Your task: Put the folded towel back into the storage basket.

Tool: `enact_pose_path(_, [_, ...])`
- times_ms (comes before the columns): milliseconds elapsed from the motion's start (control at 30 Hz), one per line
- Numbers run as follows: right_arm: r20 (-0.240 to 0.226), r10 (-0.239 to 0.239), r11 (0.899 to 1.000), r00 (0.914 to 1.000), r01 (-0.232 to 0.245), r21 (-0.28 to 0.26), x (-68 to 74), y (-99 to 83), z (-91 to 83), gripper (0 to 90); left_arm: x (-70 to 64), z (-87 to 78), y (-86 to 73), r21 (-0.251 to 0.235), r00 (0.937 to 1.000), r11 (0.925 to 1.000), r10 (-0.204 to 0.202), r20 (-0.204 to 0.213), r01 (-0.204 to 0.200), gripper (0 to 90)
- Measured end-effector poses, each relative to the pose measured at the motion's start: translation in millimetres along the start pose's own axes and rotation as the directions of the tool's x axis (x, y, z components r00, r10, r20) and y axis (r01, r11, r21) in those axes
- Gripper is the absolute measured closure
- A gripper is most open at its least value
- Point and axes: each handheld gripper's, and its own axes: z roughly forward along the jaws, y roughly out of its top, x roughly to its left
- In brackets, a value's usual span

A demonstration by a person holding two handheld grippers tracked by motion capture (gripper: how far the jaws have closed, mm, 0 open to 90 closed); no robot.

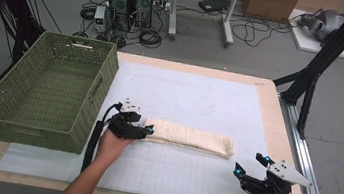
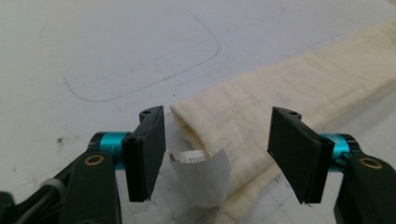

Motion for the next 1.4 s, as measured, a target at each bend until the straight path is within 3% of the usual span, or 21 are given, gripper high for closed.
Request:
enact_pose_path(100, [0.000, 0.003, 1.000, 1.0000, -0.003, 0.004, -0.1, -0.3, -0.3, 17.3, 0.5, 2.1, -0.8, 0.019, 0.9999, 0.9998, 0.002, -0.012, -0.002, 38.9])
enact_pose_path(233, [-0.001, 0.007, 1.000, 1.0000, -0.007, 0.003, -0.1, -0.3, -0.5, 17.3, -0.6, 5.5, -3.2, 0.075, 0.9982, 0.9967, 0.035, -0.048, -0.031, 40.0])
enact_pose_path(367, [-0.001, 0.006, 1.000, 1.0000, -0.006, 0.003, -0.2, -0.5, -0.5, 17.3, -1.8, 6.7, -11.5, 0.065, 0.9977, 0.9978, 0.018, -0.066, -0.014, 44.6])
enact_pose_path(433, [-0.001, 0.003, 1.000, 1.0000, -0.003, 0.005, -0.3, -0.6, -0.4, 17.3, -2.5, 10.5, -15.6, 0.118, 0.9971, 0.9919, 0.053, -0.055, -0.046, 45.1])
enact_pose_path(567, [0.000, -0.001, 1.000, 1.0000, 0.001, 0.004, 0.0, -0.4, 0.1, 17.3, -6.7, 12.1, -17.6, 0.113, 0.9960, 0.9909, 0.078, -0.044, -0.073, 55.5])
enact_pose_path(700, [-0.003, -0.001, 1.000, 1.0000, 0.001, 0.009, 0.3, -0.5, 0.1, 17.3, -7.6, 12.9, -18.0, 0.110, 0.9965, 0.9912, 0.078, -0.029, -0.074, 60.6])
enact_pose_path(800, [-0.003, -0.002, 1.000, 1.0000, 0.002, 0.008, 0.3, -0.6, 0.2, 17.3, -9.5, 12.9, -18.4, 0.110, 0.9948, 0.9888, 0.102, 0.006, -0.102, 73.7])
enact_pose_path(867, [-0.004, 0.002, 1.000, 1.0000, -0.002, 0.010, 0.9, -0.5, 0.3, 17.3, -10.5, 13.1, -19.8, 0.095, 0.9949, 0.9903, 0.101, 0.010, -0.101, 78.3])
enact_pose_path(967, [-0.004, 0.000, 1.000, 1.0000, 0.000, 0.005, 1.6, -0.2, 0.5, 17.3, -7.2, 11.6, -25.4, 0.058, 0.9977, 0.9963, 0.063, 0.024, -0.064, 81.8])
enact_pose_path(1100, [0.005, 0.003, 1.000, 1.0000, -0.003, -0.003, 1.2, 0.2, 0.2, 17.2, -10.1, 9.0, -27.3, 0.044, 0.9968, 0.9958, 0.080, 0.005, -0.080, 83.7])
enact_pose_path(1167, [0.027, 0.023, 1.000, 0.9994, -0.023, -0.003, -0.3, 0.6, 2.2, 17.1, -10.1, 7.4, -28.4, 0.028, 0.9977, 0.9973, 0.068, 0.005, -0.068, 83.9])
enact_pose_path(1400, [0.033, 0.060, 0.997, 0.9977, -0.061, 0.038, -3.7, -0.5, 12.8, 15.9, -10.4, -6.2, -37.5, -0.045, 0.9982, 0.9984, 0.036, 0.048, -0.034, 84.0])
